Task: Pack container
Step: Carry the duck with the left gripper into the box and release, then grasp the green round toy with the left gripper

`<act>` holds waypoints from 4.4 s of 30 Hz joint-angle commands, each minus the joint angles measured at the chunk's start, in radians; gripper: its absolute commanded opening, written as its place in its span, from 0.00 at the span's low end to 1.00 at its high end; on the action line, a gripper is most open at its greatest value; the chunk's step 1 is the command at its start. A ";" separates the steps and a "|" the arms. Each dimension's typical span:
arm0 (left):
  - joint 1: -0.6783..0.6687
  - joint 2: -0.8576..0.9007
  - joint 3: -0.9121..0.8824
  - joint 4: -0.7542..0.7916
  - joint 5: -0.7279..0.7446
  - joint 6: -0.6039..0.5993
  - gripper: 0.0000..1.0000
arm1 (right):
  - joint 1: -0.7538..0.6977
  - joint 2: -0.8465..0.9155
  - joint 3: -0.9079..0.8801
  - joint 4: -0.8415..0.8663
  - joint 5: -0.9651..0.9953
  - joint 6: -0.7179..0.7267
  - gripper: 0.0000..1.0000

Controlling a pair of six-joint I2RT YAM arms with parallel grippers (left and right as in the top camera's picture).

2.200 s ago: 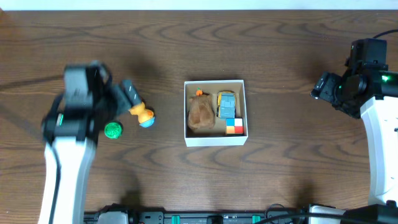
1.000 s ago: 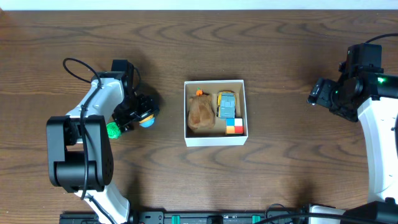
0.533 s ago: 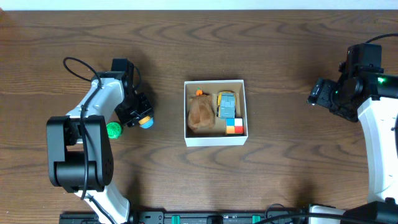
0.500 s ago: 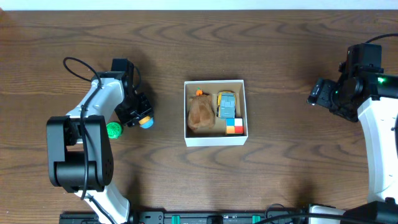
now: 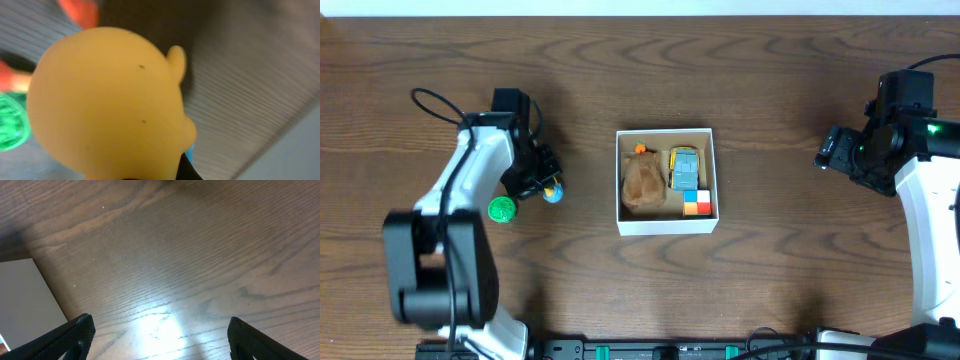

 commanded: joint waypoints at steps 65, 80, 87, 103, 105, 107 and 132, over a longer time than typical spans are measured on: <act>-0.690 -0.208 0.025 0.032 -0.309 0.914 0.78 | -0.006 0.001 -0.006 0.003 0.001 -0.026 0.88; -0.146 -0.518 0.025 -0.110 -0.360 0.366 0.98 | -0.006 0.001 -0.006 0.003 0.001 -0.034 0.88; 0.156 -0.384 -0.014 -0.114 -0.187 0.312 0.98 | -0.006 0.001 -0.006 0.003 0.000 -0.034 0.88; 0.245 0.079 -0.014 -0.060 -0.177 0.239 0.98 | -0.006 0.001 -0.006 0.003 0.001 -0.034 0.88; 0.245 0.101 -0.015 -0.052 -0.163 0.253 0.98 | -0.006 0.001 -0.006 0.003 0.001 -0.034 0.88; 0.245 0.119 -0.016 -0.045 -0.140 0.269 0.98 | -0.006 0.001 -0.006 0.003 0.001 -0.034 0.88; 0.245 0.127 -0.106 0.029 -0.136 0.268 0.88 | -0.006 0.001 -0.006 0.002 0.001 -0.034 0.88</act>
